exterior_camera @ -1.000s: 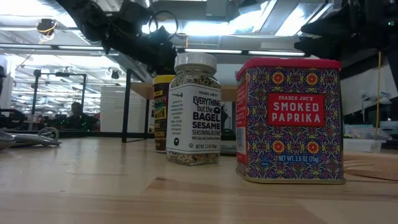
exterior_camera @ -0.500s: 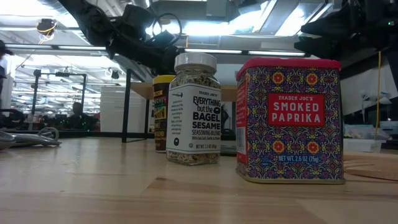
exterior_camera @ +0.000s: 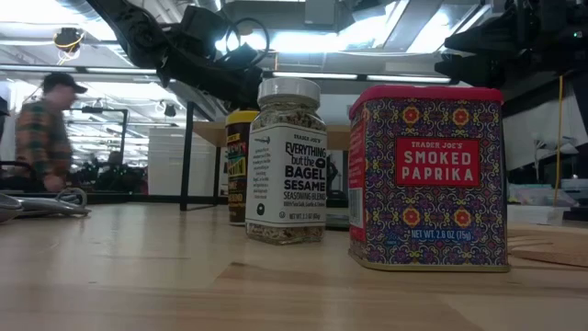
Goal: Shelf spices
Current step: Remove the green seasoning can from the shelf
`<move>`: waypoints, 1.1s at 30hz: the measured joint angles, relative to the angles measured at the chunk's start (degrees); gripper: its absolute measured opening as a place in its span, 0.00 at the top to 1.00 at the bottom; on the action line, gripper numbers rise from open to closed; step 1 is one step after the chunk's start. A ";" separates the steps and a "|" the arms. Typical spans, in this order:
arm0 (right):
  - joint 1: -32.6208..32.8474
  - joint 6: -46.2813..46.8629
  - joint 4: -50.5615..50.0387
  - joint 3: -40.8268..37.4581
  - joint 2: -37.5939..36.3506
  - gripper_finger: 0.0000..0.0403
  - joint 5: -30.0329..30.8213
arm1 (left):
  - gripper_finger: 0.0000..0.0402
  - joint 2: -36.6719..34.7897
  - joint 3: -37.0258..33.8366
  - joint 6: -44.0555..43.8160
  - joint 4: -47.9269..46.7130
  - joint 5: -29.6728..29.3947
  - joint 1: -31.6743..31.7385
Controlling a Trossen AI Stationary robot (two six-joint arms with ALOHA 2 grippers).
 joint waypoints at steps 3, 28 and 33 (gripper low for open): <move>0.00 0.00 0.00 0.00 0.00 0.12 0.01 | 0.78 0.00 0.00 -0.39 0.75 -0.02 0.00; 0.00 0.20 -2.21 0.02 0.00 0.12 -3.40 | 0.78 -32.22 0.06 -4.45 -24.06 -14.97 -15.82; 0.00 0.26 -1.33 0.02 0.00 0.12 -7.69 | 0.78 -39.93 0.07 -9.98 -35.83 -26.75 -29.18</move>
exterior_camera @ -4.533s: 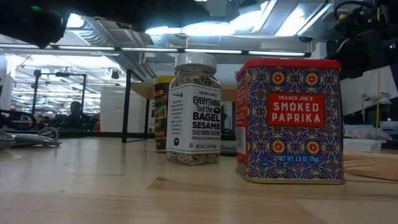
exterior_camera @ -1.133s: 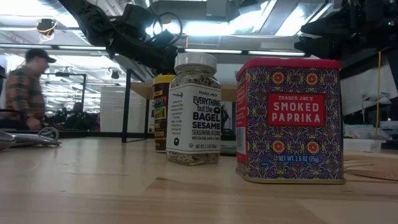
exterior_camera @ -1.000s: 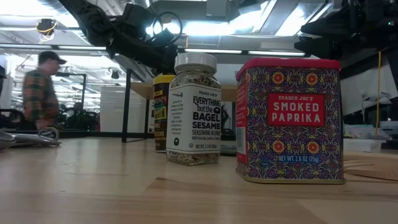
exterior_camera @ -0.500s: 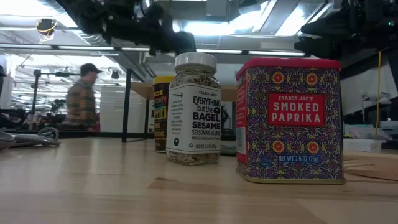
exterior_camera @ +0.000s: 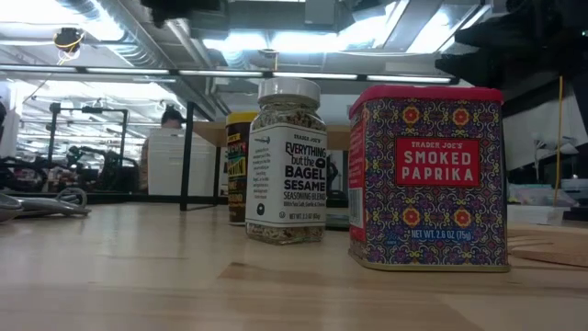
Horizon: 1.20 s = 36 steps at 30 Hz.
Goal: Shelf spices
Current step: Remove the green seasoning can from the shelf
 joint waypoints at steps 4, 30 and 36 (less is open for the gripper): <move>0.00 1.35 -0.13 0.00 0.00 0.12 -1.60 | 0.78 -0.63 0.00 -7.02 -5.10 -9.54 -12.17; 0.00 3.04 -3.22 0.00 0.00 0.12 -8.80 | 0.78 47.05 -1.27 -42.56 21.02 -36.43 -48.42; 0.00 4.40 -3.29 0.00 0.00 0.12 -11.15 | 0.78 55.23 -1.27 -49.08 26.61 -35.92 -48.42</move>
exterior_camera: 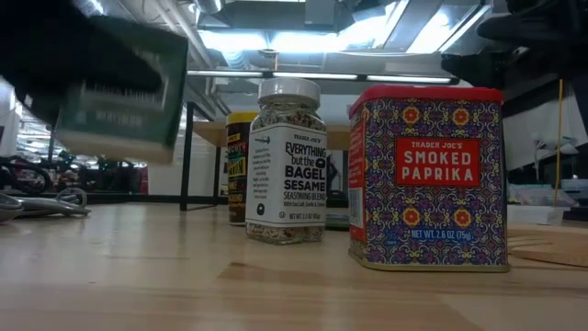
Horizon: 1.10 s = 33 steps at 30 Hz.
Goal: Shelf spices
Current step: Remove the green seasoning can from the shelf
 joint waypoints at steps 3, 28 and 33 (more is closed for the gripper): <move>0.00 0.12 -0.07 0.00 0.00 0.12 -0.90 | 0.78 3.02 0.00 -2.62 1.64 0.00 0.15; 0.00 0.14 -4.51 0.00 0.01 0.12 -1.76 | 0.72 9.62 0.17 6.64 3.21 -0.28 7.95; 0.00 0.13 -4.59 -0.02 0.00 0.12 -1.79 | 0.52 9.82 0.04 6.16 2.72 2.34 7.76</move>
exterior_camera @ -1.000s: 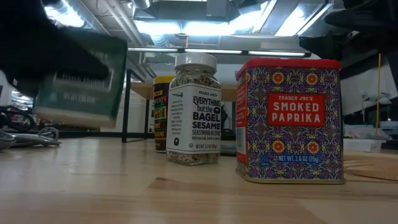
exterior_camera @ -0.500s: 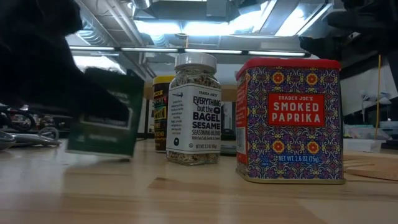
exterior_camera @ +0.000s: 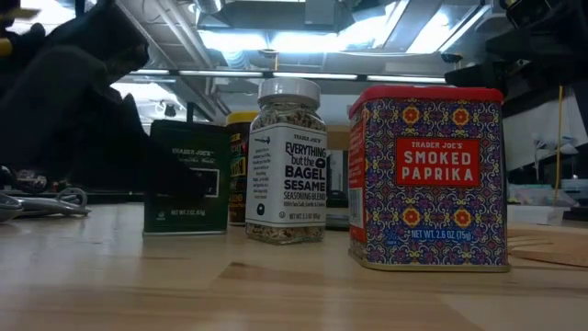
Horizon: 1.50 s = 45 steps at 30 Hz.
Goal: Shelf spices
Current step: Remove the green seasoning can from the shelf, then put the red seasoning can on the shelf
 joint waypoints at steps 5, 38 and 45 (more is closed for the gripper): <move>0.00 0.00 0.02 0.00 0.00 0.12 0.00 | 0.43 -0.02 0.00 -0.10 0.26 3.70 0.02; 0.02 10.81 0.09 0.00 0.00 0.12 -13.38 | 0.40 -2.67 0.00 34.62 26.39 -8.92 -0.28; 0.02 11.17 2.18 0.00 0.02 0.12 -13.96 | 0.40 -2.69 0.00 55.62 43.31 -9.13 -0.28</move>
